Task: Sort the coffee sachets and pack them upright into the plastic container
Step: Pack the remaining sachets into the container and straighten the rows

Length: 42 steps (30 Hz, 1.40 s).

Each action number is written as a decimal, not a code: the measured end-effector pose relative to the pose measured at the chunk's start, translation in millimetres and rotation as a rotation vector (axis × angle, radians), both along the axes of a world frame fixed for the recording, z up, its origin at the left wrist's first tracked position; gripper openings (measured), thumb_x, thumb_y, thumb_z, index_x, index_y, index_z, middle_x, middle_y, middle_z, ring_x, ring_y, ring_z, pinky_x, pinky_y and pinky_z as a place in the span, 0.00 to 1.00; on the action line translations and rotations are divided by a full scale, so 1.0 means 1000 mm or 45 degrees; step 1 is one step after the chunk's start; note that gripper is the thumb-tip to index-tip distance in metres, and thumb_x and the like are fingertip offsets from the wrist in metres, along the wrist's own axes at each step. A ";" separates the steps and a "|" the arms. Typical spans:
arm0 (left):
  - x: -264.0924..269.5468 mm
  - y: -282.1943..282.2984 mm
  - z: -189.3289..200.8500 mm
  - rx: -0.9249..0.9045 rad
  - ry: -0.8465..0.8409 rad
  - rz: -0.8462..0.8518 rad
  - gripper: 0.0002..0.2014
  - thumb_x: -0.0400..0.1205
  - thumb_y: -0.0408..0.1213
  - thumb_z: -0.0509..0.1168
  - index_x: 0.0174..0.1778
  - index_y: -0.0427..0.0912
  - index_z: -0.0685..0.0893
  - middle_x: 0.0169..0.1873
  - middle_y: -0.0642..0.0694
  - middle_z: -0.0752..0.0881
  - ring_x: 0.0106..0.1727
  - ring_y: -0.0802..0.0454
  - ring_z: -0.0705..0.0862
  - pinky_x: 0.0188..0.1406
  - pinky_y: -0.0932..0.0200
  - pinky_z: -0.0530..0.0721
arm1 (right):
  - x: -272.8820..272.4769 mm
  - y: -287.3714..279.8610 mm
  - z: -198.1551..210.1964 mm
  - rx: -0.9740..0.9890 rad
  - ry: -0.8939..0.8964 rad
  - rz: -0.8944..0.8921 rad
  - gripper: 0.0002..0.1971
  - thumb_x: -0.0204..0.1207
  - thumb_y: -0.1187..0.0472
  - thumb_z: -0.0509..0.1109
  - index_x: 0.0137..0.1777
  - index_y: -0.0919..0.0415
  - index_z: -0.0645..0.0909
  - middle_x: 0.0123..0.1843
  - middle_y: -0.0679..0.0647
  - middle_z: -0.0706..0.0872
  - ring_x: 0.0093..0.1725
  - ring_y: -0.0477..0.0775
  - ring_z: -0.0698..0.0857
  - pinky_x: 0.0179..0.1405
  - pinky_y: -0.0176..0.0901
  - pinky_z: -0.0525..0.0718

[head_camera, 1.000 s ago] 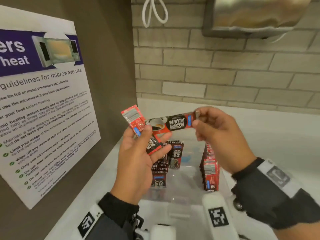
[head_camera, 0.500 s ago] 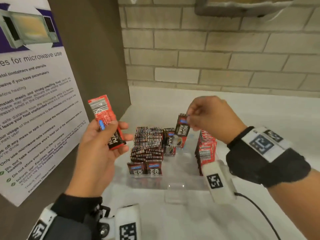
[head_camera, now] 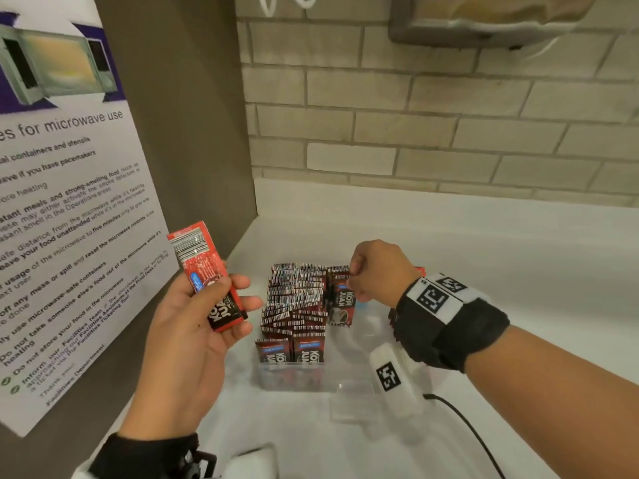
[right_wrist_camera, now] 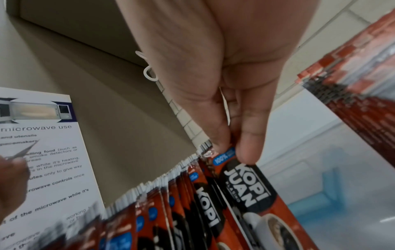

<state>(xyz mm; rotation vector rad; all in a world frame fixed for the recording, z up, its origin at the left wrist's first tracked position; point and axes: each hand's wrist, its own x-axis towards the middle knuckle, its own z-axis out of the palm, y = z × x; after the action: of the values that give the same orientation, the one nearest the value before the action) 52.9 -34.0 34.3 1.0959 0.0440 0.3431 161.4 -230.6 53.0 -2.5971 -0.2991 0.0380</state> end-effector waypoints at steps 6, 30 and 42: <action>0.001 -0.003 -0.001 -0.061 0.037 0.004 0.09 0.83 0.29 0.57 0.47 0.44 0.80 0.35 0.46 0.88 0.30 0.53 0.87 0.21 0.65 0.81 | 0.003 -0.001 0.001 0.044 0.028 -0.060 0.16 0.70 0.68 0.73 0.49 0.62 0.67 0.46 0.62 0.83 0.44 0.64 0.88 0.43 0.51 0.86; -0.005 -0.039 0.019 -0.211 0.140 -0.890 0.05 0.71 0.33 0.66 0.41 0.44 0.82 0.27 0.44 0.73 0.21 0.57 0.66 0.18 0.65 0.65 | -0.067 0.015 0.050 1.007 -0.078 0.455 0.13 0.74 0.64 0.72 0.56 0.49 0.82 0.49 0.56 0.87 0.46 0.66 0.85 0.42 0.44 0.82; 0.004 -0.029 0.033 0.425 -0.180 -0.011 0.09 0.69 0.39 0.72 0.44 0.45 0.83 0.30 0.51 0.85 0.28 0.59 0.80 0.30 0.67 0.81 | -0.077 0.000 0.019 0.979 0.011 0.267 0.09 0.68 0.65 0.78 0.39 0.56 0.80 0.37 0.53 0.85 0.34 0.49 0.84 0.34 0.42 0.83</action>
<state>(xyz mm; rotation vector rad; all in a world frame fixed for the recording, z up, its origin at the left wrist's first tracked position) 57.3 -62.8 67.2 1.3981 -0.1488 0.4293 84.1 -231.0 72.4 -1.7979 -0.4729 0.0047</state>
